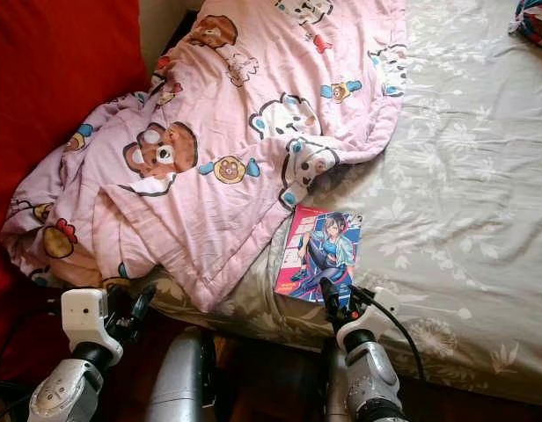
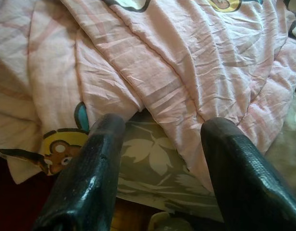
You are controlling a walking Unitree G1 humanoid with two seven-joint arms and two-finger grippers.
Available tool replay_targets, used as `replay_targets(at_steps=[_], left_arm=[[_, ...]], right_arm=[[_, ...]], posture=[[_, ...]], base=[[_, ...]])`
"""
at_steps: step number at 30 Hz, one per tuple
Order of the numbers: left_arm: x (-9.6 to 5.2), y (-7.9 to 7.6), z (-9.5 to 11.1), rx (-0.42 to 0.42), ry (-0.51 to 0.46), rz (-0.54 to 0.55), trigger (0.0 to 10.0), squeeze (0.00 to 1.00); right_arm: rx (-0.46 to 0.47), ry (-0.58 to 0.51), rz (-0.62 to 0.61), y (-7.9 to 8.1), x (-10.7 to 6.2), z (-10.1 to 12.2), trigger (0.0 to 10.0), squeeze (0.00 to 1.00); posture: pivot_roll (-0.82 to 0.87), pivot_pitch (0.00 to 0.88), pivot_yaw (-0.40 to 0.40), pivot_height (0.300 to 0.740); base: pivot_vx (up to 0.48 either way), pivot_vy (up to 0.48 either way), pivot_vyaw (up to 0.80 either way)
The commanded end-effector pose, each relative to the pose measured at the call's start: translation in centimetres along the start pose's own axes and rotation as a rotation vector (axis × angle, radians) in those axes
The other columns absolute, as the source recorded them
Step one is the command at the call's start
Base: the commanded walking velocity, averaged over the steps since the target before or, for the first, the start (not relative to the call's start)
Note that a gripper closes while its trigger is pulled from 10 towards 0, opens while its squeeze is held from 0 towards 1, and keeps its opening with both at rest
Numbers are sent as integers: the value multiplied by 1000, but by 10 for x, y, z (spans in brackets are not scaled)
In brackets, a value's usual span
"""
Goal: Clean up the room
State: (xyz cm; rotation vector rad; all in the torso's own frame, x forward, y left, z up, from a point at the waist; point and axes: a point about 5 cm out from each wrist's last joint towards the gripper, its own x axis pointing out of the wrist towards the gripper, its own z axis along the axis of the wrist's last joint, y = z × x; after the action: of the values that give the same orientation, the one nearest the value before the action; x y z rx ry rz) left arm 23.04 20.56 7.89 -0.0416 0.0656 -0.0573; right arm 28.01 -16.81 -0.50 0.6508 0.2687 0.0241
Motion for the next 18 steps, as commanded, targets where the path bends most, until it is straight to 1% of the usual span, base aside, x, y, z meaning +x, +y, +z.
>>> replay_targets(at_steps=[1,5,7,9,12,15,16,18], left_arm=[[-5,5,-4,10,30,9,10000,0],[-6,6,-3,13,33,7,10000,0],[-8,6,-3,15,34,5,10000,0],[-9,6,-2,17,35,4,10000,0],[-10,6,-1,21,38,-1,10000,0],[-13,7,-2,28,49,-6,10000,0],[-15,7,-3,30,54,-7,10000,0],[-16,8,-3,30,57,-6,10000,0]], right_arm=[[29,64,-34,-7,-10,-18,10000,0],[57,80,-45,-11,-14,-21,10000,0],[99,95,-35,-13,-17,-24,10000,0],[118,103,-28,-14,-18,-27,10000,0],[129,107,-30,-15,-20,-29,10000,0],[196,111,30,-7,-18,-33,10000,0],[217,124,69,-2,-18,-35,10000,0],[223,132,88,0,-18,-37,10000,0]], posture=[[149,335,103,611],[151,337,107,611],[157,341,110,611],[163,346,114,611],[174,355,120,611],[173,365,124,611],[178,370,127,611],[178,370,127,611]], base=[[0,0,0],[0,0,0],[0,0,0],[0,0,0],[0,0,0],[0,0,0],[0,0,0],[0,0,0]])
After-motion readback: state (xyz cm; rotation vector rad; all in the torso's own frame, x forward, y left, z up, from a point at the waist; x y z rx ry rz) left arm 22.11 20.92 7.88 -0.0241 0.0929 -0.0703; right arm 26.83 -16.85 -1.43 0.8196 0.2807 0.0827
